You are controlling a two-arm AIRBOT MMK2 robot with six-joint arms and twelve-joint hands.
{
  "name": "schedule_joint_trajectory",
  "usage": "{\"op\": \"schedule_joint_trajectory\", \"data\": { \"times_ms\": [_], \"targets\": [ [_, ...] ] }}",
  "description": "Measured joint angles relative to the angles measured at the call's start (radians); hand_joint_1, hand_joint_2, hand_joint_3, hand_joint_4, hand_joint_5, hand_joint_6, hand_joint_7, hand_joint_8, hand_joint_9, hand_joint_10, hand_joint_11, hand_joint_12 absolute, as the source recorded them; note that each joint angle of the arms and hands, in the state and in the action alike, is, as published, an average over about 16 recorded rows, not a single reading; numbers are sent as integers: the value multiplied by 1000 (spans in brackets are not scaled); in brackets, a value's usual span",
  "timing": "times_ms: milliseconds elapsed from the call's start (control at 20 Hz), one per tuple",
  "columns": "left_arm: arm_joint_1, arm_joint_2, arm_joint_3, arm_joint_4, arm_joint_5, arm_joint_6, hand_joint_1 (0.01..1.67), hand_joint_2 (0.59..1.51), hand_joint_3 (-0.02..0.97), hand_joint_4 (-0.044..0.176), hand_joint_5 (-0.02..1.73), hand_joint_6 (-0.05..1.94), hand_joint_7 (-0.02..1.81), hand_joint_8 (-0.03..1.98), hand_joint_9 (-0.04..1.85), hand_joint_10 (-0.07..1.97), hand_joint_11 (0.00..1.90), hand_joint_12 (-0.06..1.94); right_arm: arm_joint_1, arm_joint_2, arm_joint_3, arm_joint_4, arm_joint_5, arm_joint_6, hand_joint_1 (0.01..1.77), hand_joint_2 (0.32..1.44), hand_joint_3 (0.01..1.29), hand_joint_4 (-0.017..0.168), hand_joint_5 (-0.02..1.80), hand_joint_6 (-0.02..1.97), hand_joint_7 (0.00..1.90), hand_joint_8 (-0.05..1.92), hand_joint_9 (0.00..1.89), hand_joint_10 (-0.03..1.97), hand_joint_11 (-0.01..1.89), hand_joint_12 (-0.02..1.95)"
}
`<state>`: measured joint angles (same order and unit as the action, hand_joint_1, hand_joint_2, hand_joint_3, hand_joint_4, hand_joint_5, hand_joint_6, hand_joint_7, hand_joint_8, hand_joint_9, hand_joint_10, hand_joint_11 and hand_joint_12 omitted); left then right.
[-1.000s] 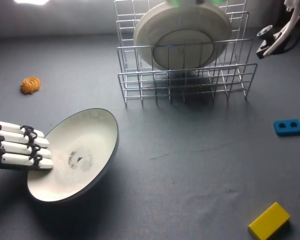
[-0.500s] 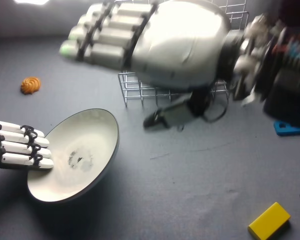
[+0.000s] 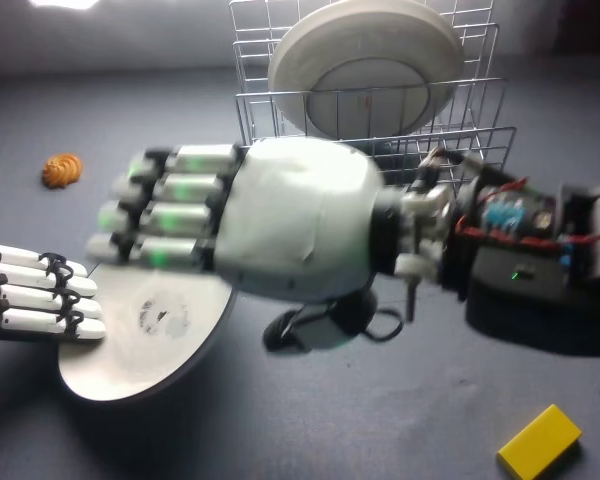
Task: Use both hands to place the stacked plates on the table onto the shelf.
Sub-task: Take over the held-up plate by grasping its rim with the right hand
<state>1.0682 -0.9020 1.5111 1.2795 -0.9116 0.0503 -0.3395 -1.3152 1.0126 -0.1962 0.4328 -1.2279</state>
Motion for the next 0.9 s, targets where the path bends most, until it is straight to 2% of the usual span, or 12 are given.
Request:
{"op": "schedule_joint_trajectory", "data": {
  "times_ms": [300,600,750,900],
  "targets": [
    [7,1,-2,-2,1,0,23,1104,12,0,-9,-7,13,-13,-22,-33,14,5,-36,-86,57,-2,-22,-52,1017,903,13,4,21,19,22,15,20,17,14,253],
    [11,1,-4,-4,2,0,24,1106,12,-1,-10,-13,12,-14,-22,-33,14,5,-58,-174,144,1,-26,-76,1031,926,14,4,41,20,44,16,51,23,15,388],
    [12,1,-4,-5,3,0,24,1106,12,-1,-11,-13,11,-14,-22,-33,14,5,-68,-213,185,2,-20,-84,1055,953,14,4,149,47,167,38,176,59,80,570],
    [13,1,-4,-7,4,0,24,1104,12,-1,-11,-15,11,-13,-22,-33,14,6,-74,-244,217,1,-7,-92,1101,970,13,1,295,163,339,144,361,225,241,711]
  ]
}}
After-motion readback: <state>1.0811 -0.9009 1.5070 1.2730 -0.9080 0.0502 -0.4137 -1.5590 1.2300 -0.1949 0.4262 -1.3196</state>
